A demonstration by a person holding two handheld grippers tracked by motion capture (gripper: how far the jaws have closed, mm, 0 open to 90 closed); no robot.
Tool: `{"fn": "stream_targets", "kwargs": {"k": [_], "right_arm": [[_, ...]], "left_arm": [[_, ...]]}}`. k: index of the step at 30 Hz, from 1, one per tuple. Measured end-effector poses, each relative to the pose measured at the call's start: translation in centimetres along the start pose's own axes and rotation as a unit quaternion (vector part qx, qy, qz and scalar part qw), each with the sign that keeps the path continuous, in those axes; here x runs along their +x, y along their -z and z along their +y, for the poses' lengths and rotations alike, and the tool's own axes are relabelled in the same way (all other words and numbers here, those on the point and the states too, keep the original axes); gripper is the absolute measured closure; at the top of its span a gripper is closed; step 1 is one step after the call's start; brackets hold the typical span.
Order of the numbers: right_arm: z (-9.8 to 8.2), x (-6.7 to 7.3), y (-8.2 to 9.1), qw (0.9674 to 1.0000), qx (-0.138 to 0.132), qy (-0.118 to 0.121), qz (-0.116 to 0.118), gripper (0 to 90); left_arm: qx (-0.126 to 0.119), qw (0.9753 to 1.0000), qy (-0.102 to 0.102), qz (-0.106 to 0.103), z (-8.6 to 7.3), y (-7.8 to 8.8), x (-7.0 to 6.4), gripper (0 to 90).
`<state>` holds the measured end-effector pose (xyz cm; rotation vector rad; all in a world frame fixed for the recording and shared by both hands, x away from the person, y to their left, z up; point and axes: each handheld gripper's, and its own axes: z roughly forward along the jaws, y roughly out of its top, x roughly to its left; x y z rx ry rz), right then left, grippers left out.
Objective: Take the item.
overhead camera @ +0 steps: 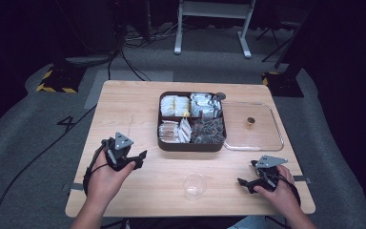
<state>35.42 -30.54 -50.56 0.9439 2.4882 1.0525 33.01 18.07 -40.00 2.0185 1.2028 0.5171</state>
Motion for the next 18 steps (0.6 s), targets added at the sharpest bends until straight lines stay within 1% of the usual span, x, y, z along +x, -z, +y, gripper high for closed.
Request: {"fn": "stream_targets", "kwargs": {"k": [2, 3, 4, 6, 7, 9, 10, 15, 18], "right_arm": [[0.0, 0.0, 0.0, 1.0, 0.0, -0.001, 0.0, 3.5], [0.0, 0.0, 0.0, 1.0, 0.0, -0.001, -0.002, 3.5], [0.0, 0.0, 0.0, 1.0, 0.0, -0.001, -0.002, 3.5], [0.0, 0.1, 0.0, 1.0, 0.0, -0.001, -0.003, 3.7], [0.0, 0.1, 0.0, 1.0, 0.0, -0.001, -0.003, 3.8], [0.0, 0.1, 0.0, 1.0, 0.0, -0.001, -0.003, 3.8], [0.0, 0.1, 0.0, 1.0, 0.0, -0.001, -0.003, 3.8], [-0.1, 0.2, 0.1, 1.0, 0.0, -0.001, -0.002, 4.0], [-0.2, 0.3, 0.2, 1.0, -0.001, 0.0, 0.0, 4.2]], "left_arm": [[-0.008, 1.0, 0.0, -0.005, 1.0, 0.0, -0.2, 36.1], [-0.015, 0.9998, 0.004, -0.013, 2.0, -0.1, -0.3, 35.9], [-0.015, 0.9998, 0.004, -0.013, 2.0, -0.1, -0.3, 35.6], [-0.019, 0.9996, 0.007, -0.019, 2.9, -0.1, -0.3, 35.6], [-0.021, 0.9996, 0.007, -0.019, 3.3, -0.2, -0.3, 35.4], [-0.014, 0.9998, 0.0, -0.013, 4.1, -0.3, -0.6, 35.0], [-0.015, 0.9998, -0.002, -0.011, 4.4, -0.3, -0.6, 35.0], [-0.026, 0.9996, -0.01, -0.004, 6.4, -0.6, -1.1, 34.8], [-0.035, 0.9993, -0.007, -0.008, 7.3, -1.0, -1.2, 34.4]]}}
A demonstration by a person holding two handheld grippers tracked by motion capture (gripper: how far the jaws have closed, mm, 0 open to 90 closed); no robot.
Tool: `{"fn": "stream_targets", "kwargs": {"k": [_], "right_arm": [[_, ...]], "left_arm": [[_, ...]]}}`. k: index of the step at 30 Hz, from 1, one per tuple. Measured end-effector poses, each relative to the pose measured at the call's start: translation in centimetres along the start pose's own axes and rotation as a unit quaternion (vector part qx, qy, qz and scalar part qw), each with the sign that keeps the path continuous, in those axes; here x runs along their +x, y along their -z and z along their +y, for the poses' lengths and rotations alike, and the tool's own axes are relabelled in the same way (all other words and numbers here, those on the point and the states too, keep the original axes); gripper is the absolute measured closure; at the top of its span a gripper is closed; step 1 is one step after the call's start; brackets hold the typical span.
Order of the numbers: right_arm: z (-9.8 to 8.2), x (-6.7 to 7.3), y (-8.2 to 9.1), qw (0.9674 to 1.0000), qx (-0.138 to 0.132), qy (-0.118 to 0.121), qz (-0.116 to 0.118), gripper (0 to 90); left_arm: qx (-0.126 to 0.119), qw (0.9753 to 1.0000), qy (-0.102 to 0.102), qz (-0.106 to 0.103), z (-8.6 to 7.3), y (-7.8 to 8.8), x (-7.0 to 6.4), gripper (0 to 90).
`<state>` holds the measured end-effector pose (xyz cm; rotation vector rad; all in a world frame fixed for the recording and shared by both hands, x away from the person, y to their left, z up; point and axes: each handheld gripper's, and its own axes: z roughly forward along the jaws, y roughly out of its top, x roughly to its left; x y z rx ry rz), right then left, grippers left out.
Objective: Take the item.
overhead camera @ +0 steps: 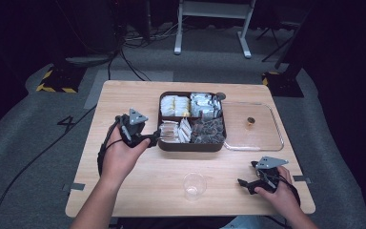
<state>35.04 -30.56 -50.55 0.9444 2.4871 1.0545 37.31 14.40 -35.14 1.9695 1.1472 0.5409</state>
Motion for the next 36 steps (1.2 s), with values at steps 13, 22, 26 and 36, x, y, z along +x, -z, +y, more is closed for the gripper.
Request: {"fn": "stream_targets", "kwargs": {"k": [13, 22, 26, 36], "right_arm": [[-0.3, 0.1, 0.3, 1.0, -0.001, 0.005, 0.001, 5.1], [-0.2, 0.2, 0.2, 1.0, -0.002, 0.004, 0.001, 5.1], [-0.2, 0.2, 0.2, 1.0, -0.002, 0.004, 0.001, 5.0], [-0.2, 0.2, 0.2, 1.0, -0.002, 0.003, 0.002, 5.1]], "left_arm": [[-0.012, 0.9998, 0.0, 0.015, 3.6, -4.0, 0.1, 33.8], [-0.022, 0.9997, -0.002, 0.007, 6.4, -7.3, -0.9, 32.5], [-0.017, 0.9998, -0.005, 0.009, 7.3, -8.8, -1.1, 32.1], [-0.005, 0.9996, 0.021, 0.019, 8.2, -12.0, 0.2, 32.1]]}}
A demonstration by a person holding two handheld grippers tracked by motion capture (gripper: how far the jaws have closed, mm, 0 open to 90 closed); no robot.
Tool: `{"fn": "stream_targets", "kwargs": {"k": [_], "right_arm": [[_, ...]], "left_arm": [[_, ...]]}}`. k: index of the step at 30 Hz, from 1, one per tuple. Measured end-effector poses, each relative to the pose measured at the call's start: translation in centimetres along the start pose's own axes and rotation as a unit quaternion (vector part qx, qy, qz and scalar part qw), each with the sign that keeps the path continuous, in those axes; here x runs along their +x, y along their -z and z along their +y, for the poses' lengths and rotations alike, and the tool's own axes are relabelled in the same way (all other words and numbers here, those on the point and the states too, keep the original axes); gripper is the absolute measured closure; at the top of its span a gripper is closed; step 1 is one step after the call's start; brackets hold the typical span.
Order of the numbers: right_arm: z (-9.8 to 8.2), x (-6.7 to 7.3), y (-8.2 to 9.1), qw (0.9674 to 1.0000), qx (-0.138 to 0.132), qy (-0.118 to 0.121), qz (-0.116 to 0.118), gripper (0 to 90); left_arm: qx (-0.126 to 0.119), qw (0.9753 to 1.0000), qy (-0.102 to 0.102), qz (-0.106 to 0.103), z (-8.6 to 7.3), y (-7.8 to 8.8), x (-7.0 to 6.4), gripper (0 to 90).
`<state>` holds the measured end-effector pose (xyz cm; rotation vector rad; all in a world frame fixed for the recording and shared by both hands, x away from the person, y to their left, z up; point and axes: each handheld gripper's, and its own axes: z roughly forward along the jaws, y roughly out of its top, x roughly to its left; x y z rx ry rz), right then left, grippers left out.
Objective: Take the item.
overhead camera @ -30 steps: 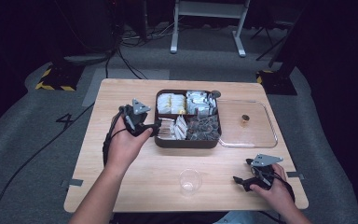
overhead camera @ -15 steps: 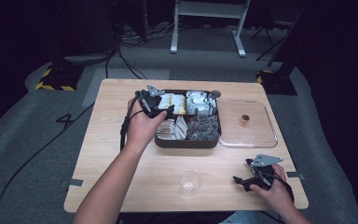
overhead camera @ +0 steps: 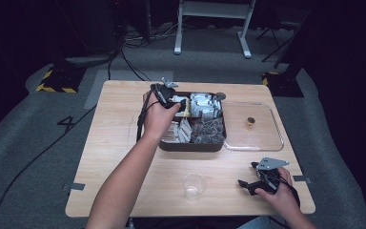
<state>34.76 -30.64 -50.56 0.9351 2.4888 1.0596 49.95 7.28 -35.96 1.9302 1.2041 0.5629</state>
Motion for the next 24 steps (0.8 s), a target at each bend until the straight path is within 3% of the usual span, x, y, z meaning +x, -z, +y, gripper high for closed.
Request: {"fn": "stream_targets", "kwargs": {"k": [6, 9, 12, 18, 24], "right_arm": [[0.1, 0.0, 0.0, 1.0, 0.0, -0.001, -0.001, 5.1], [0.1, 0.0, -0.1, 1.0, 0.0, -0.002, -0.002, 5.1], [0.1, 0.0, -0.1, 1.0, 0.0, -0.002, -0.002, 5.1], [0.1, 0.0, -0.1, 1.0, 0.0, -0.002, -0.002, 5.1], [0.1, 0.0, -0.1, 1.0, -0.001, -0.002, -0.002, 5.1]], "left_arm": [[-0.005, 0.9996, 0.026, 0.011, 0.4, -1.8, 1.0, 30.4], [-0.004, 0.9995, 0.031, 0.007, 0.5, -2.8, 1.3, 30.5], [0.009, 0.9997, 0.016, 0.012, 0.5, -3.8, 1.6, 30.5], [0.029, 0.9989, 0.036, -0.002, 0.2, -5.0, 1.8, 32.9], [0.059, 0.9979, 0.024, -0.009, -0.4, -6.4, 1.8, 37.3]]}}
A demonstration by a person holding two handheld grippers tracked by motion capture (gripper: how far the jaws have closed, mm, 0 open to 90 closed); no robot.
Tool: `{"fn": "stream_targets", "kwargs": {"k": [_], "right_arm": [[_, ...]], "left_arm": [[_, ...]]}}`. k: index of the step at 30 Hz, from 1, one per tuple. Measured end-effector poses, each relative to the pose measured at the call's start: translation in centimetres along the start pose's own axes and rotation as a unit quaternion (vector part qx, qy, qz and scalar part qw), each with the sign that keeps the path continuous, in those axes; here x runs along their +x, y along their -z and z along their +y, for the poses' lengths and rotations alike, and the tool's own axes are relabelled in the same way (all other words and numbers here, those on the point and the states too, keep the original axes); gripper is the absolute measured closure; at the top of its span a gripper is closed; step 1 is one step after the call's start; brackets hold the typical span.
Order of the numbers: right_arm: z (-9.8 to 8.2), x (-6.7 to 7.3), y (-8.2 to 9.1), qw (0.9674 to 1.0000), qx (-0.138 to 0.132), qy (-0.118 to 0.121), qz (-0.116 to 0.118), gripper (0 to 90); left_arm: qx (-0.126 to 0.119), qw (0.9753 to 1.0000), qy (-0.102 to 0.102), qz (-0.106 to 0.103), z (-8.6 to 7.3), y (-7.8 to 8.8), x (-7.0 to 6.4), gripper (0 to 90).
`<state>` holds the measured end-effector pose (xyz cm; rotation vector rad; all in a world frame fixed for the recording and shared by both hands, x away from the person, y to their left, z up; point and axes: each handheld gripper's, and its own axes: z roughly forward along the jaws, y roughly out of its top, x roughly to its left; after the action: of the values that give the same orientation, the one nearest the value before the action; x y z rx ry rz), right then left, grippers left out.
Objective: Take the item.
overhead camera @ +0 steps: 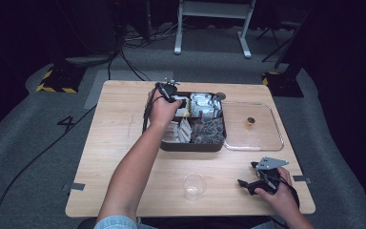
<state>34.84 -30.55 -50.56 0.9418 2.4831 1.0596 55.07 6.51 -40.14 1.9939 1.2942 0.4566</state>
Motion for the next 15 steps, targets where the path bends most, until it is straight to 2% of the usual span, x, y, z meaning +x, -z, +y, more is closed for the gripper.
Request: {"fn": "stream_targets", "kwargs": {"k": [4, 8, 15], "right_arm": [[0.0, 0.0, 0.0, 1.0, 0.0, 0.0, 0.0, 5.1], [0.0, 0.0, 0.0, 1.0, 0.0, 0.0, 0.0, 5.1], [0.0, 0.0, 0.0, 1.0, 0.0, 0.0, 0.0, 5.1]], "left_arm": [[0.014, 0.9998, 0.006, -0.013, -0.3, -1.2, 0.0, 39.2], [0.033, 0.9993, 0.005, -0.014, -0.6, -2.3, 0.0, 40.3], [0.061, 0.9979, -0.007, -0.022, -1.2, -4.3, -0.2, 43.9]]}}
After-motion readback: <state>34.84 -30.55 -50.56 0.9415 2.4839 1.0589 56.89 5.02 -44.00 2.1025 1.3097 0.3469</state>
